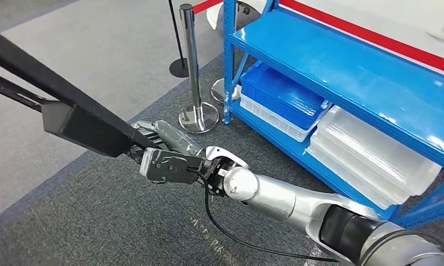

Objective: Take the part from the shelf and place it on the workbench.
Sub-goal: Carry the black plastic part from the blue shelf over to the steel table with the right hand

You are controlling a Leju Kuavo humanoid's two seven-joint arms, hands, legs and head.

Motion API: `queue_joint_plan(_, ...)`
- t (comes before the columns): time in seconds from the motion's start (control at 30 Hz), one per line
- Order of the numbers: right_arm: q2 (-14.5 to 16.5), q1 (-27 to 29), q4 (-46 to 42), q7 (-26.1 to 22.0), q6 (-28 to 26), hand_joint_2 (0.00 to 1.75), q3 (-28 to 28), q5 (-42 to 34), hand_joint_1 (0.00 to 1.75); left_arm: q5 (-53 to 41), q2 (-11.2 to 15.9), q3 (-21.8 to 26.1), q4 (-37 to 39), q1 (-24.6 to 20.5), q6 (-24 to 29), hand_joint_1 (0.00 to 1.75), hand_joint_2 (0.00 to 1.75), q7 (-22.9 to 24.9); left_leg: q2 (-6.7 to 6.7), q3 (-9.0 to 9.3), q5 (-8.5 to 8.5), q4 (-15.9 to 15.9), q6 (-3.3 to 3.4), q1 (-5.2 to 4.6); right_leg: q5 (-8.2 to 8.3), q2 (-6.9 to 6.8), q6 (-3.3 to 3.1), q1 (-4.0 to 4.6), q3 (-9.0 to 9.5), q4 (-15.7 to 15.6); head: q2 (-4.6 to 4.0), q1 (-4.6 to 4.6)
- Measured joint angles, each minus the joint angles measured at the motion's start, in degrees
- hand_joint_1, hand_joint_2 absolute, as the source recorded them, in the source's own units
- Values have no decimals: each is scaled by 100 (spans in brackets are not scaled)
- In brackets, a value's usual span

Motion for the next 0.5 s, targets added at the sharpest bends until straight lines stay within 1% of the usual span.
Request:
queue_joint_plan(0.03, -2, 16, 0, 5, -9, 175, -10, 14, 175, 31, 21, 0, 0, -3, 0, 0, 175, -9, 27, -118, -47, 219, 0, 6, -15, -96, -9, 13, 7, 0, 0, -1)
queue_joint_plan(0.07, -6, 31, -1, 11, -23, 175, -18, 21, 175, 72, 38, 0, 0, 3, 3, 0, 175, -57, 39, -138, 1, 249, 9, 9, -32, -185, -13, 24, 19, 0, 0, -1)
queue_joint_plan(0.1, -11, 41, -4, 19, -43, 175, -26, 25, 175, 115, 54, 0, 0, 14, 27, 0, 175, -161, 55, -44, 137, 69, 28, 8, -52, -268, -12, 32, 38, 0, 0, -1)
queue_joint_plan(0.13, -18, 48, -13, 31, -70, 175, -38, 31, 175, 160, 63, 1, 0, 24, 84, 0, 175, -315, 114, 146, 325, -282, 57, -3, -76, -343, -8, 38, 67, -1, 0, -1)
queue_joint_plan(0.17, -27, 55, -28, 45, -104, 175, -59, 38, 175, 209, 71, 2, 0, 25, 154, 0, 175, -494, 245, 357, 451, -650, 85, -42, -100, -412, 3, 46, 98, -9, 0, -1)
queue_joint_plan(0.2, -38, 61, -45, 60, -135, 175, -83, 46, 175, 270, 73, 7, 0, 20, 200, 0, 175, -678, 364, 530, 534, -960, 122, -92, -121, -475, 19, 57, 124, -17, 0, -1)
queue_joint_plan(0.23, -48, 68, -62, 74, -162, 175, -106, 54, 175, 340, 75, 19, 0, 12, 188, 0, 175, -834, 456, 634, 554, -1145, 156, -142, -137, -531, 39, 65, 146, -33, 0, 0)
queue_joint_plan(0.27, -59, 80, -75, 86, -180, 175, -124, 61, 175, 421, 80, 39, 0, 9, 120, 0, 175, -952, 488, 667, 522, -1206, 184, -187, -149, -586, 63, 72, 167, -55, 0, 1)
queue_joint_plan(0.3, -67, 92, -85, 96, -190, 175, -133, 69, 175, 493, 88, 65, 0, 17, 16, 0, 175, -1036, 430, 674, 526, -1243, 214, -204, -160, -642, 88, 75, 192, -75, 0, 1)
queue_joint_plan(0.33, -76, 107, -99, 105, -196, 175, -137, 77, 175, 543, 95, 93, 0, 31, -96, 0, 175, -1091, 364, 706, 533, -1285, 241, -184, -184, -676, 117, 69, 215, -90, 1, 2)
queue_joint_plan(0.37, -86, 121, -110, 111, -197, 175, -140, 85, 175, 568, 101, 115, 0, 50, -204, 0, 175, -1131, 298, 752, 542, -1342, 266, -169, -220, -630, 144, 60, 231, -67, 0, 2)
queue_joint_plan(0.4, -94, 129, -124, 106, -195, 175, -148, 92, 175, 572, 103, 129, 0, 61, -347, 0, 175, -1153, 238, 802, 553, -1398, 308, -150, -296, -501, 157, 55, 187, 63, 0, 3)
queue_joint_plan(0.43, -103, 134, -135, 95, -185, 175, -157, 95, 175, 570, 102, 137, 0, 59, -527, 0, 175, -1159, 174, 847, 561, -1439, 346, -127, -416, -328, 163, 50, 66, 315, 0, 6)
queue_joint_plan(0.47, -111, 141, -140, 81, -163, 175, -164, 95, 175, 568, 102, 140, 0, 50, -744, 0, 175, -1134, 106, 866, 556, -1451, 376, -131, -552, -150, 161, 49, -115, 662, -1, 9)
queue_joint_plan(0.5, -120, 152, -140, 60, -126, 175, -170, 90, 175, 572, 102, 143, 0, 34, -1004, 0, 175, -1065, 29, 873, 550, -1448, 404, -127, -683, -36, 159, 50, -339, 1041, 0, 11)
